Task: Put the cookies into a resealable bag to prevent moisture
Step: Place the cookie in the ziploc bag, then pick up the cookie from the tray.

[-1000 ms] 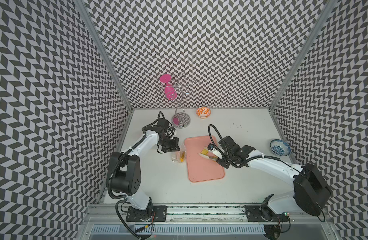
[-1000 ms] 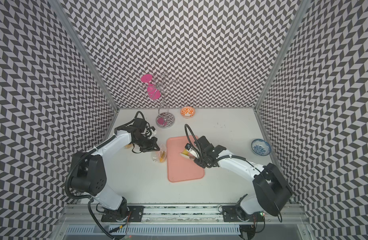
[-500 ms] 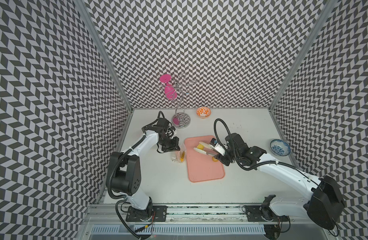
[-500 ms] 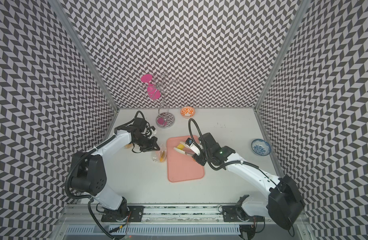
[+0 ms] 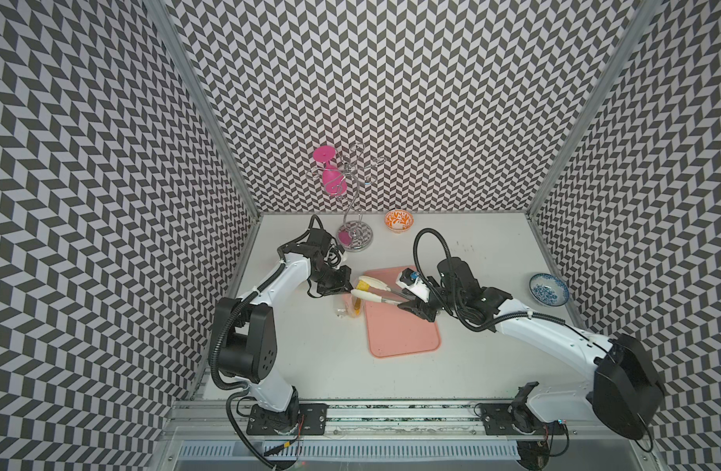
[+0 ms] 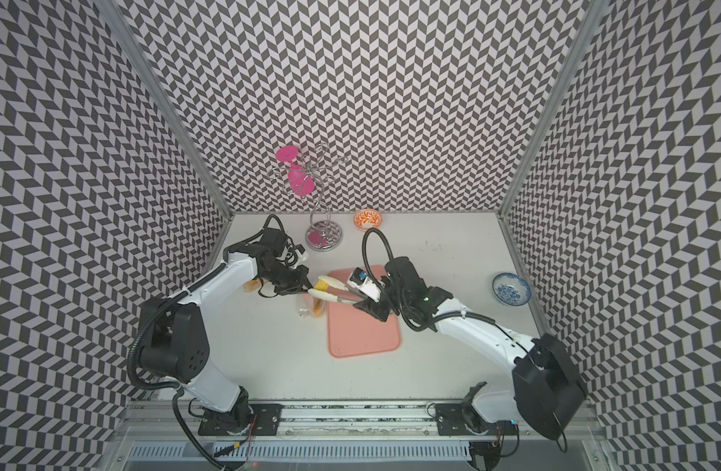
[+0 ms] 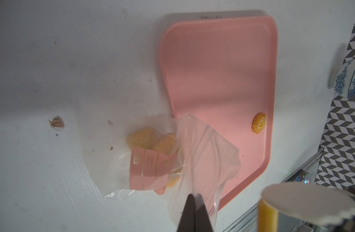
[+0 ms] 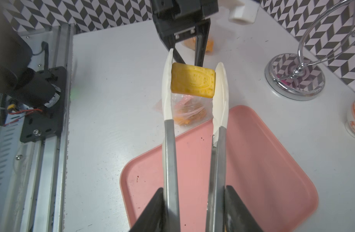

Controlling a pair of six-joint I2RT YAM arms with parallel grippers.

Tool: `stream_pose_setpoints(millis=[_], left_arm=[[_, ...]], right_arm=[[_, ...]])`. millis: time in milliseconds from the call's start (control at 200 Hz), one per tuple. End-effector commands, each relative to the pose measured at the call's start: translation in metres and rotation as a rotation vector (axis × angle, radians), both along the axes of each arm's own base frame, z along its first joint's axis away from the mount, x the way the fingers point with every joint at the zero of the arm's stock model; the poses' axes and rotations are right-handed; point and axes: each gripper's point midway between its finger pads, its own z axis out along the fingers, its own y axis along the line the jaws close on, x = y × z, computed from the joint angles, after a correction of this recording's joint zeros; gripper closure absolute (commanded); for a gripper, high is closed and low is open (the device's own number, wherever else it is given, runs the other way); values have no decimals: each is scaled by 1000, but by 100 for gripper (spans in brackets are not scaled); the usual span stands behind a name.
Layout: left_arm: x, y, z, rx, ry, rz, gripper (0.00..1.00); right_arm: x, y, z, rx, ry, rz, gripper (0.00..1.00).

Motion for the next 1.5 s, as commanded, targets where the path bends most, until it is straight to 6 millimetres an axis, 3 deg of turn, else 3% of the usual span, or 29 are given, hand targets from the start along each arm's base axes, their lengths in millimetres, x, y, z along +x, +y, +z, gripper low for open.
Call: stream_pose_setpoints(millis=[0,346,536,831,962,1037,1342,1497], left_arm=[[4,2,5,6,-10,-6,100],[2,1,2,2,12,-18,100],[3,0,2,2,13,-21,100],[6,1,4,-6,14,-16,100],[8,0,10,-15,3,-12,100],[8,0,10,-19,1,-12,100],[7,-2,7,-26,9,-22,100],[5,-9,3,-33,14,-37,100]], right_arm=[[11,18,21,42,-133,82,56],[23,28,15,52,-172,96,55],[27,28,12,33,-198,95,49],[29,24,26,59,-197,67,45],[32,0,50,111,-189,-22,45],[28,-21,54,92,-179,-75,45],[-11,-118,-2,-315,-148,-215,46],[-31,-147,-29,-436,-105,-235,46]])
